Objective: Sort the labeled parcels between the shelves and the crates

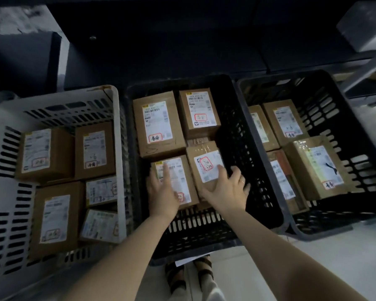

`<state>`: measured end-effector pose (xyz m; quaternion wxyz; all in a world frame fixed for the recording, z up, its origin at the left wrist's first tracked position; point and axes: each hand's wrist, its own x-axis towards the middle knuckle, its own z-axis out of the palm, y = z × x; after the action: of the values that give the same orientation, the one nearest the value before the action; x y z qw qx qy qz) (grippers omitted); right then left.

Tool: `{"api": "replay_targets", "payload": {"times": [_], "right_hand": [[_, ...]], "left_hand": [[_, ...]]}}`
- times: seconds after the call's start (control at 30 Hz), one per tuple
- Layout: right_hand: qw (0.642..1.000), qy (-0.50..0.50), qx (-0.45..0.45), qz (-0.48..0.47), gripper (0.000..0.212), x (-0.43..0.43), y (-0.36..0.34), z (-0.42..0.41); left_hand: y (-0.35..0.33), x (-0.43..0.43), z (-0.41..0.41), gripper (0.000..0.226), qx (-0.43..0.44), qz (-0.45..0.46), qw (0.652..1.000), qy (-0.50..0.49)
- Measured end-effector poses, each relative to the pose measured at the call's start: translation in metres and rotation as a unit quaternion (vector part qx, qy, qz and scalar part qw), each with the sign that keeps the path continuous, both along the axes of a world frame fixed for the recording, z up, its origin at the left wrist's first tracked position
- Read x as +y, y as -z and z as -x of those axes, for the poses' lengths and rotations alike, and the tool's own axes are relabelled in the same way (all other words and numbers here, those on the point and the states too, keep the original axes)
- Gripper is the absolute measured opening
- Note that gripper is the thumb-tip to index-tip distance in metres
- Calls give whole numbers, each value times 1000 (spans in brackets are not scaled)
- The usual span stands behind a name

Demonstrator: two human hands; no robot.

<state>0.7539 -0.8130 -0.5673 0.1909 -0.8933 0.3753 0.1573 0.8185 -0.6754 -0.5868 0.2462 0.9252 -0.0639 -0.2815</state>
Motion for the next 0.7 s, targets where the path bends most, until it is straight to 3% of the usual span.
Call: {"api": "replay_targets", "payload": {"times": [0.07,0.1,0.2,0.3,0.43,0.6,0.7], "right_hand": [[999,-34,0,11,87,0,4,-3],[999,-39,-4,2,91,-2,6,-5],[999,-51,-2,-7,105,-5,10,-13],[998,-59,11,-20,116,2,15,-21],[997,5,13,-71,117,3,14,-27],[995,2,-56,-81,108,-5,-12,-19],[991,1,-112,-70,101,-22,-42,-16]], "left_hand": [[2,-2,4,88,-74,-60,975,199],[3,-3,4,91,-69,-88,955,275],[10,-3,-3,101,-78,-157,910,375],[7,4,-14,99,-121,-196,893,386],[1,13,-25,94,-93,-201,891,395],[-28,-14,-30,61,-106,-41,961,253],[-57,-41,-32,53,-126,49,970,200]]}}
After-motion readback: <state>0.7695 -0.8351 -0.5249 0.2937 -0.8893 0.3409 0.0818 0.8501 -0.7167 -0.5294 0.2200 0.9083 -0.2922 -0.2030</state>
